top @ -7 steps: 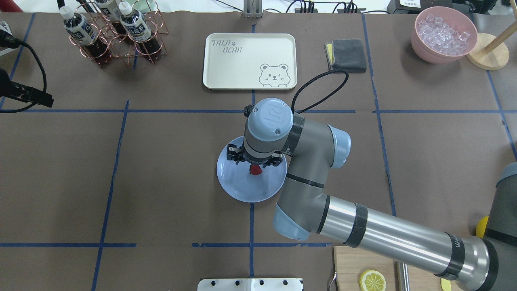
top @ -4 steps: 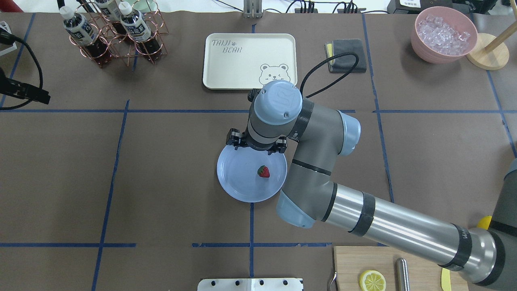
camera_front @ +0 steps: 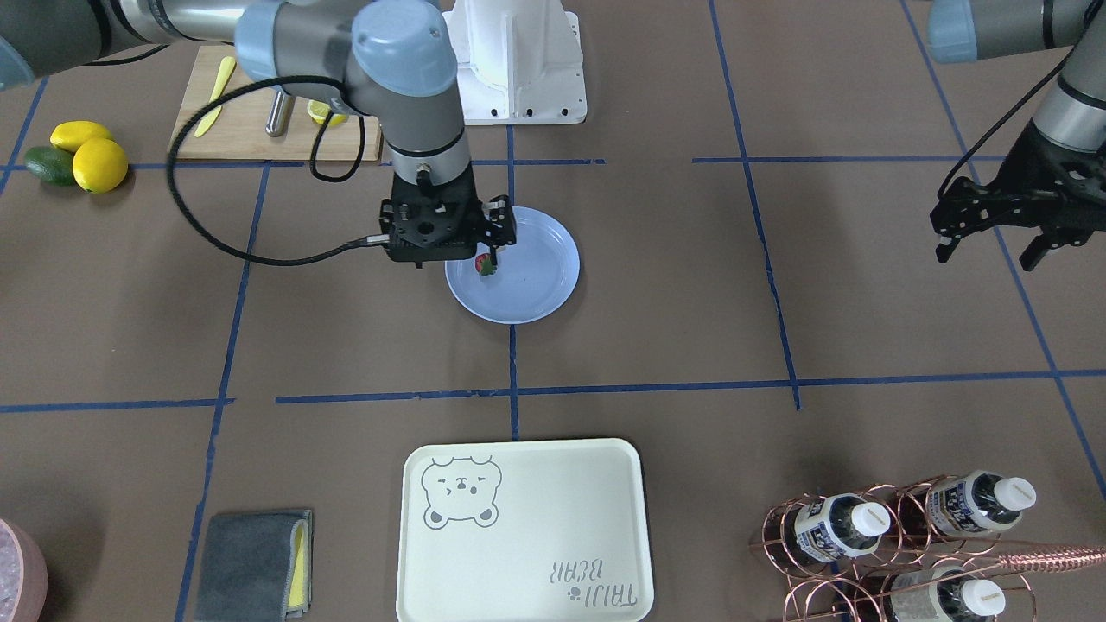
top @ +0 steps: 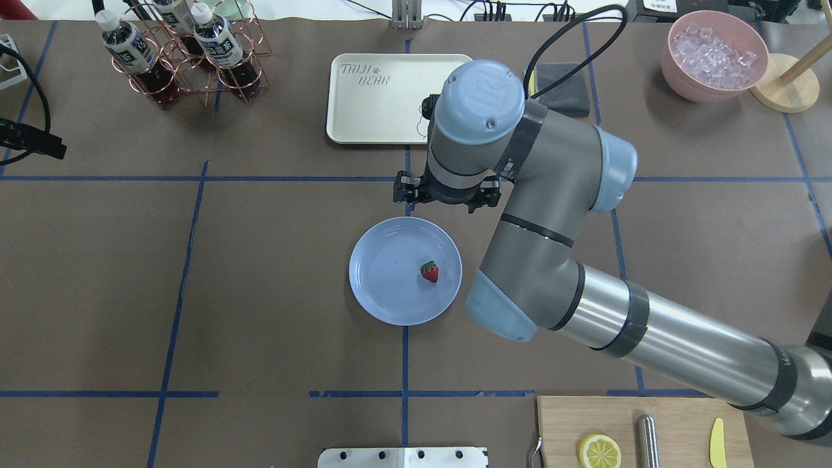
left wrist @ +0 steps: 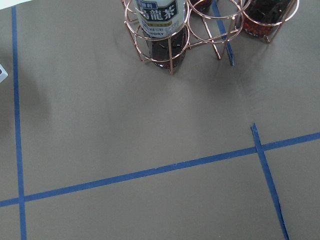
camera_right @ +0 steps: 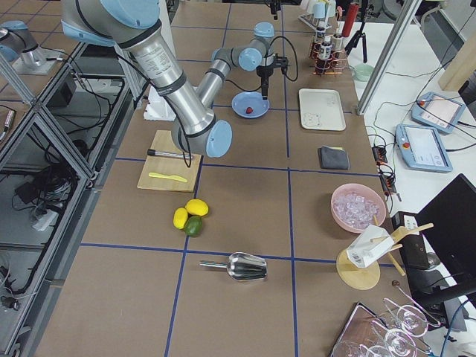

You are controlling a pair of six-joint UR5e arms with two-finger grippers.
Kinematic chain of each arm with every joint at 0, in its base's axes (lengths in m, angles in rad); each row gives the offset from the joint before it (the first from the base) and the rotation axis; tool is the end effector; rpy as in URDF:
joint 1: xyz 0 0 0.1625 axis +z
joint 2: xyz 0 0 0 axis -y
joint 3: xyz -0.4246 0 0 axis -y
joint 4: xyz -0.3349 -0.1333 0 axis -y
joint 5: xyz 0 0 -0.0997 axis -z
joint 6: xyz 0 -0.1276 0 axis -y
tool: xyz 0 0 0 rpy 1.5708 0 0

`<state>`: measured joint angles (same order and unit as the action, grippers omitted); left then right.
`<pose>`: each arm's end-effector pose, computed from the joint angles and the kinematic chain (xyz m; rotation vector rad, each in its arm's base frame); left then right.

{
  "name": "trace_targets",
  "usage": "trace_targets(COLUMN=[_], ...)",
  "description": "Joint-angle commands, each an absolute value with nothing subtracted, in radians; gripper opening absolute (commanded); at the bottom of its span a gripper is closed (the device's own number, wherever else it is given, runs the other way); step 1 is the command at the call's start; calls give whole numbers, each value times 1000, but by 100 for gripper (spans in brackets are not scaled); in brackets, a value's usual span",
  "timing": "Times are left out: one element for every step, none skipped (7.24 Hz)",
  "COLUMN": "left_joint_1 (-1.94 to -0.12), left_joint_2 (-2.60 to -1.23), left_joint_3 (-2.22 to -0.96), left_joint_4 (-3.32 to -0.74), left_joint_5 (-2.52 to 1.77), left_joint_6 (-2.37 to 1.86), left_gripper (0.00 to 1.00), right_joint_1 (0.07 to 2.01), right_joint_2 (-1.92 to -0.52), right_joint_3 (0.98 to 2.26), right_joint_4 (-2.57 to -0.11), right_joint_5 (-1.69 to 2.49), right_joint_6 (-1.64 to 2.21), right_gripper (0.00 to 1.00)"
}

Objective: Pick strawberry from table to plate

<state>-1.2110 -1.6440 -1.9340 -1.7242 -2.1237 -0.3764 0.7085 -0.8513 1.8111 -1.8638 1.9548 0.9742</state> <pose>0.1062 -0.4706 0.4792 0.3429 0.7073 0.1473 -0.4178 -0.4706 0.2389 0.1061 -0.7471 -0.0215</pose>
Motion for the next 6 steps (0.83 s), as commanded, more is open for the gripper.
trace_targets(left_joint_1=[-1366, -1459, -1520, -1560, -1587, -1591], left_joint_2=[-1641, -1641, -1641, -1640, -1591, -1583], left_joint_3=[-1832, -1795, -1745, -1691, -1666, -1664], left_joint_4=[-1671, -1599, -1550, -1549, -1560, -1560], left_joint_5=[-2201, -2203, -2207, -2239, -2247, -2247], left_joint_6=[-129, 18, 151, 220, 268, 282], left_gripper=[100, 100, 100, 100, 100, 100], right_joint_1=[948, 1074, 1188, 1283, 1364, 1424], right_joint_2=[-1041, -1133, -1248, -1338, -1436, -1519], right_joint_3=[1939, 1940, 1936, 1916, 1901, 1896], right_joint_4=[-1950, -1944, -1941, -1942, -1941, -1940], right_joint_5=[2119, 2220, 2286, 2311, 2318, 2339], right_joint_6=[606, 434, 217, 17, -115, -218], right_gripper=[100, 100, 100, 100, 100, 100])
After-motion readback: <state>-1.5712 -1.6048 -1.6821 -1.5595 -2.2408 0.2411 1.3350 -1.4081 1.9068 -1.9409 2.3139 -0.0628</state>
